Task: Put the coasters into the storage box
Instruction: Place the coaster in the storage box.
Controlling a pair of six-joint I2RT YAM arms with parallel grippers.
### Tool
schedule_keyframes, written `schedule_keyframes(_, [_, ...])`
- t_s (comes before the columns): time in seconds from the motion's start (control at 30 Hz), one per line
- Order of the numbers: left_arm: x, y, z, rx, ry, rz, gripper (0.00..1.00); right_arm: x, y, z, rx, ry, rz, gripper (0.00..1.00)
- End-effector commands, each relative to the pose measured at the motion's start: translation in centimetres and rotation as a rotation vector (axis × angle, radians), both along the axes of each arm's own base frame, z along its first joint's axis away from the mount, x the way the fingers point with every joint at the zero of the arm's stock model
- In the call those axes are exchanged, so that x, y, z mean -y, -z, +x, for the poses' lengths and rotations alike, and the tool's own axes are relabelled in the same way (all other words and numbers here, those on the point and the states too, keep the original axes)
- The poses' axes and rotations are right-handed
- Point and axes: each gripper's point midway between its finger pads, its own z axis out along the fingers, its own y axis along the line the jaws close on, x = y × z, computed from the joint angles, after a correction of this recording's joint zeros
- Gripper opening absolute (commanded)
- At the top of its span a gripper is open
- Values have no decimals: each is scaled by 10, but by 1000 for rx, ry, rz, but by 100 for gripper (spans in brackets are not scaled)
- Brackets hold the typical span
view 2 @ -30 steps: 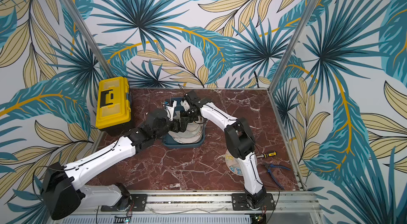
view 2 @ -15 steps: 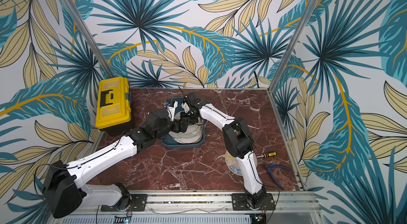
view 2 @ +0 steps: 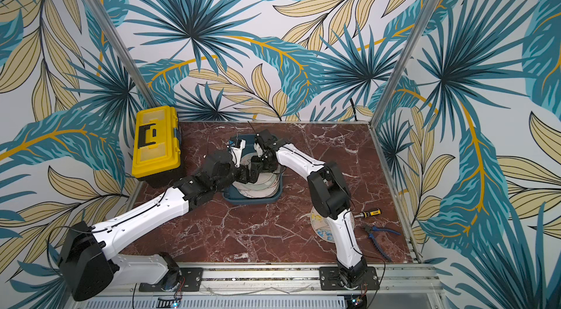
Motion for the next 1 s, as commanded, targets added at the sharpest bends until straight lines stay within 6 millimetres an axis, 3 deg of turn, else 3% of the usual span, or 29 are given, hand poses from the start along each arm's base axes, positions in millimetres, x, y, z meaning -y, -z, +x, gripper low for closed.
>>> schedule_keyframes(0.0, [2,9,-1,-3,25,14,99,19,-24,-1,57,13,-36,51])
schedule_keyframes(0.1, [7,18,-2,-13,48,41,99,33,-34,-1,89,35,-71,51])
schedule_keyframes(0.3, [36,28,-15,17,154,136,100,82,-50,-3,134,133,-199,53])
schedule_keyframes(0.63, [83,31,-32,4,303,130,100,161,-58,-23,129,303,-252,54])
schedule_keyframes(0.83, [118,46,-42,-40,355,131,100,209,-54,-43,99,406,-295,55])
schedule_keyframes(0.97, [143,56,-49,-68,405,145,100,230,-44,-65,58,454,-329,55])
